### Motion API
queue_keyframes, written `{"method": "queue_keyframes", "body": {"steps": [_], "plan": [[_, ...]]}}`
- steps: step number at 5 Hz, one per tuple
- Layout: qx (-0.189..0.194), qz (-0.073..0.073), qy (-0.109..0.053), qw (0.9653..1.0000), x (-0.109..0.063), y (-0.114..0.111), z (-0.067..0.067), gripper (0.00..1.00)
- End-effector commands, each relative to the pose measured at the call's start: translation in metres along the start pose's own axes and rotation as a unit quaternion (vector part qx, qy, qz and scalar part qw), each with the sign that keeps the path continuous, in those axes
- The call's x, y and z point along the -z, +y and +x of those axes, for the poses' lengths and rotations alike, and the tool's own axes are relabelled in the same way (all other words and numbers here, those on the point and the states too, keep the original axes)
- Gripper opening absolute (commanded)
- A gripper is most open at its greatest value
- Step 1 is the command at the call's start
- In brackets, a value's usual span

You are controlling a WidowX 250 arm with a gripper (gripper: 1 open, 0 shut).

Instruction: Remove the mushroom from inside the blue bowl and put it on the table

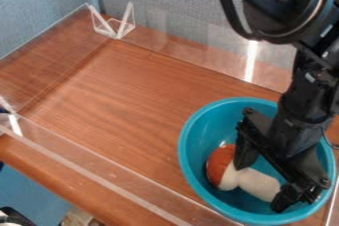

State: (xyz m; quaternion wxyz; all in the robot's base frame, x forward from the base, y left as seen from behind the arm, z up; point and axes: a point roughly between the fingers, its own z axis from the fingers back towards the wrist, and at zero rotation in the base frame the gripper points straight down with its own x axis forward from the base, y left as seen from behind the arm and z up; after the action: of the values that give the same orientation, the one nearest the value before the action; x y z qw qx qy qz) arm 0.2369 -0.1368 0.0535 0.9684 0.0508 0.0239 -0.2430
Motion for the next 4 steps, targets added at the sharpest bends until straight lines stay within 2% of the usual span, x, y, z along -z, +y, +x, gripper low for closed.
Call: {"method": "queue_keyframes", "body": {"steps": [1,4], "plan": [[-0.017,0.008,-0.009,0.9998,0.0004,0.0131,0.0033,1.0],[-0.026,0.024,-0.018,0.9992,0.0087,0.0204,0.0081,1.0]]}}
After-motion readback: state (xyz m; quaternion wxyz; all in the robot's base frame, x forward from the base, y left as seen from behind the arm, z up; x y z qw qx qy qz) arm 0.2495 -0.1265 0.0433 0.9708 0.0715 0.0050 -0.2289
